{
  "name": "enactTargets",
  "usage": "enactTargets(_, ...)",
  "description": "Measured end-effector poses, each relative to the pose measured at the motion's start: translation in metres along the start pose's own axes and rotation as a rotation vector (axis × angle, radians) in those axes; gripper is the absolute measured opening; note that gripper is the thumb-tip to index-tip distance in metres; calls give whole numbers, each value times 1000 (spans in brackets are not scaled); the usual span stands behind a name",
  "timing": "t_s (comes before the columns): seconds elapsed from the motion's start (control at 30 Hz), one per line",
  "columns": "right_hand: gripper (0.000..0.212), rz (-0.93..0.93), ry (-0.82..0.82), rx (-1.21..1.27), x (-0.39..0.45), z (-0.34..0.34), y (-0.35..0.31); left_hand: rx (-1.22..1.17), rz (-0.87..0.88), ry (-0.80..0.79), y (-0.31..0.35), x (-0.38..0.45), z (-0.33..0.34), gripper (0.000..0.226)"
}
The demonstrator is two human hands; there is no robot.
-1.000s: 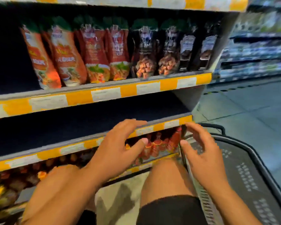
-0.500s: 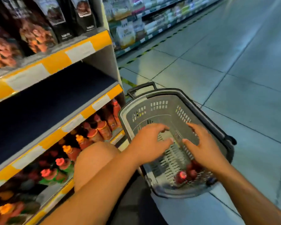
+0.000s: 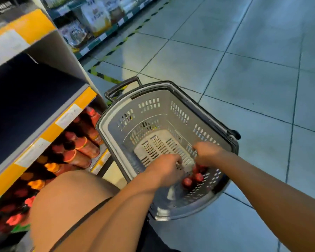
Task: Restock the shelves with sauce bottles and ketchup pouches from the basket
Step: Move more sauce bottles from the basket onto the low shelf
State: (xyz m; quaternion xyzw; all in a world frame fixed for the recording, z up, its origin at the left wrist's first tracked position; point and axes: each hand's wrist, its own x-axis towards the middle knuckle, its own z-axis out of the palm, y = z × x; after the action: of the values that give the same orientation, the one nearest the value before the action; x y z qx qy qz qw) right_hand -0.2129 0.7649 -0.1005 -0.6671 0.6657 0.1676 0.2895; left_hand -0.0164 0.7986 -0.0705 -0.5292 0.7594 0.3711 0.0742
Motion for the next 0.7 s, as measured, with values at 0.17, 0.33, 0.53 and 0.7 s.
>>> enactTargets(0.17, 22, 57, -176, -146, 30, 22, 5, 45, -53, -143, -6, 15, 22, 34)
enactTargets(0.33, 18, 140, -316, -101, 55, 48, 1, 74, -37, -290, -11, 29, 37, 37)
enactTargets(0.53, 20, 369, -367, 433, 73, 76, 11, 111, -19, -354, -12, 48, 53, 26)
enactTargets(0.7, 23, 522, -275, 685, 77, 93, 17, 150, 31, -416, -10, 67, 59, 30)
